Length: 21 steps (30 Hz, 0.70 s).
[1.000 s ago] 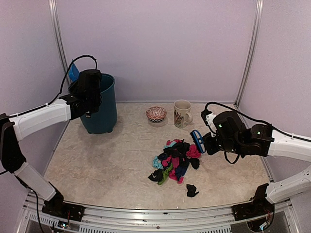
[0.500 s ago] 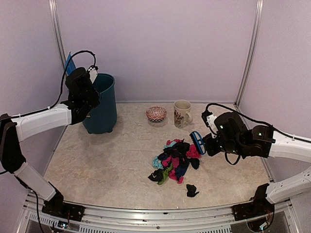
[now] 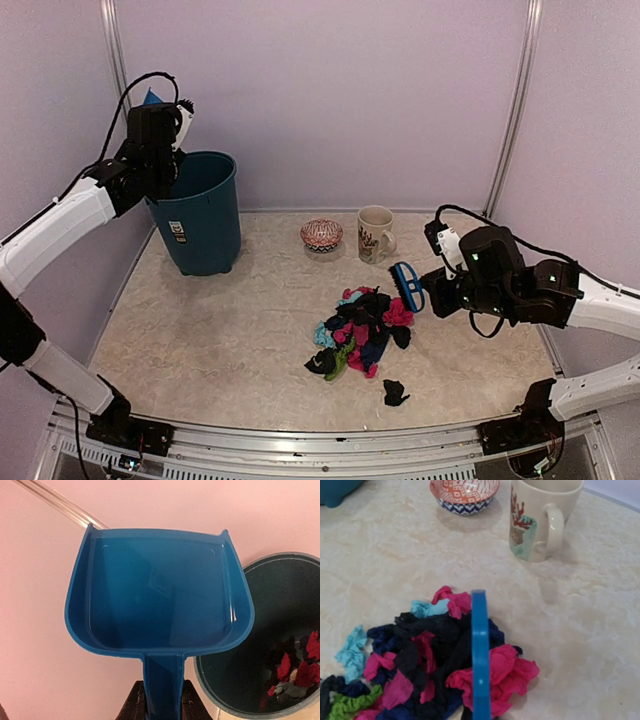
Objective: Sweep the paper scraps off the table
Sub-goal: Sweep the paper scraps into the dustpan.
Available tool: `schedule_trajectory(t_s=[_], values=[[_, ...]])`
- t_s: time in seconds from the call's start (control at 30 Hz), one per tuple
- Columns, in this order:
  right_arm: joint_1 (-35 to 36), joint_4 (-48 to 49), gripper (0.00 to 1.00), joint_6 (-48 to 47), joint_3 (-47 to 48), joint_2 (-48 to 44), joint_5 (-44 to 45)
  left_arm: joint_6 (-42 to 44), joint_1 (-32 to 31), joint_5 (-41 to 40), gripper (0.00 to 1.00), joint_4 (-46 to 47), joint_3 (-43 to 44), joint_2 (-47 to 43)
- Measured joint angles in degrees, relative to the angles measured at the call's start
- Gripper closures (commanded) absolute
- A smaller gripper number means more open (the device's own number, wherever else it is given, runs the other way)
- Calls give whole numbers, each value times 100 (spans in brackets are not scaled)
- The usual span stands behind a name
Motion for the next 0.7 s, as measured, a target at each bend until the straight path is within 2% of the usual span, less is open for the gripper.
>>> schedule_trajectory(t_s=[0.33,0.53,0.7], values=[[-7,-116,100,7,59,-153,35,-2046,-546,1478,100,-1753,101,-564],[-28,-299,100,15,103,-160,160,-2802,-1187,2192,100,-2227,96,-1244],[-61,-334,100,31,160,-120,203,-3471,-1425,2931,100,-2481,-136,-1735]])
